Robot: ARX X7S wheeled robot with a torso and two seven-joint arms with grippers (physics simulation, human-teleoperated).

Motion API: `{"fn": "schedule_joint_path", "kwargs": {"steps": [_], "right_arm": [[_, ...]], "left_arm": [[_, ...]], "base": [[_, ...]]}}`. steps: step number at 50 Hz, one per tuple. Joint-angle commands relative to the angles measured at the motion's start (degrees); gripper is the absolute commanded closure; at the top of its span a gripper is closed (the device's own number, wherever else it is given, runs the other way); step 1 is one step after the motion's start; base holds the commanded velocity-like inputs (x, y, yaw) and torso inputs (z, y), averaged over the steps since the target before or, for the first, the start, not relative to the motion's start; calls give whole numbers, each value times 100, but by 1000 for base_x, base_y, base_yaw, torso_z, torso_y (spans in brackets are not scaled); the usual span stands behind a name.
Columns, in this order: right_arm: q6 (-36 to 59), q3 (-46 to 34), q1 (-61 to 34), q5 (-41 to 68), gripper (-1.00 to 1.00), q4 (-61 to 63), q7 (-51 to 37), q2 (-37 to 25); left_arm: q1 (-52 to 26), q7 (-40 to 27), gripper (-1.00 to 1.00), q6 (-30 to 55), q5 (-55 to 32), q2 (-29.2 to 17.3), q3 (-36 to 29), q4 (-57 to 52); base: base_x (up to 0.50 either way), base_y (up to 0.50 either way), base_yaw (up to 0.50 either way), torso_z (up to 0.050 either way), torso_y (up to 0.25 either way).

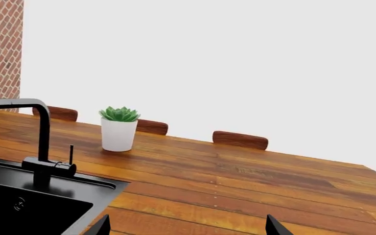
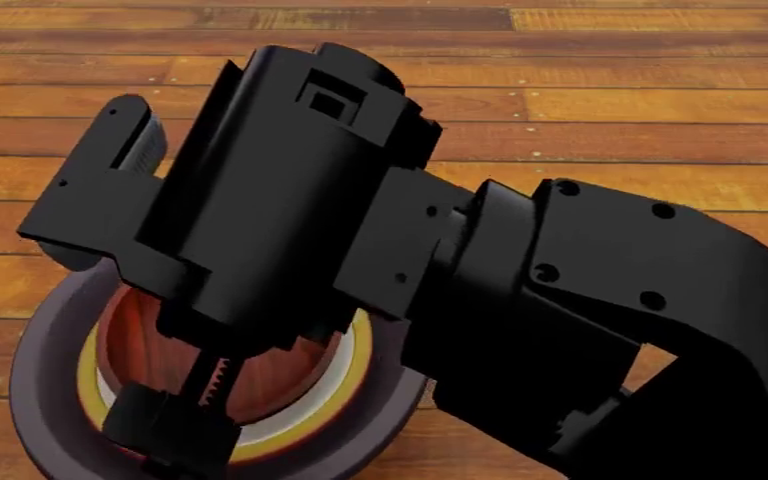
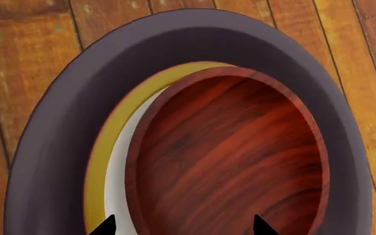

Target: Stack the bowls from largest to smallest.

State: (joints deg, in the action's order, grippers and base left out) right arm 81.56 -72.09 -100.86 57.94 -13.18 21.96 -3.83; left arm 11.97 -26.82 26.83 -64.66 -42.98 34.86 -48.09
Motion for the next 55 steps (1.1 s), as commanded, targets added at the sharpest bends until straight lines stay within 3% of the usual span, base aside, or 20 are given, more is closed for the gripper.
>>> {"fn": "schedule_joint_path", "kwargs": {"steps": [1,12,22,33,43,55], "right_arm": [[-16,381,-237,143,-100,-12,39,26],[209,1156,-632,597,-100,288,-383,-355],[23,1688,-360,777,-100,874,-1099,-936],[91,2659,493,1416,-100,1472,-2584,-1489],[-506,3846,1448,1906,-100,2230,-4117,-2078],[-893,4579,2189,2334,-100,2704,-4904,-2691]], "left_arm": [[-33,151,-100,126,73,109,69,-17],[-49,184,-100,108,119,131,14,22],[-89,199,-100,112,206,146,-107,60],[-105,210,-100,108,259,174,-194,79],[-50,201,-100,98,254,162,-108,58],[-69,167,-100,110,257,148,-140,39]], "base": [[0,0,0,0,0],[0,0,0,0,0],[0,0,0,0,0],[0,0,0,0,0],[0,0,0,0,0],[0,0,0,0,0]]}}
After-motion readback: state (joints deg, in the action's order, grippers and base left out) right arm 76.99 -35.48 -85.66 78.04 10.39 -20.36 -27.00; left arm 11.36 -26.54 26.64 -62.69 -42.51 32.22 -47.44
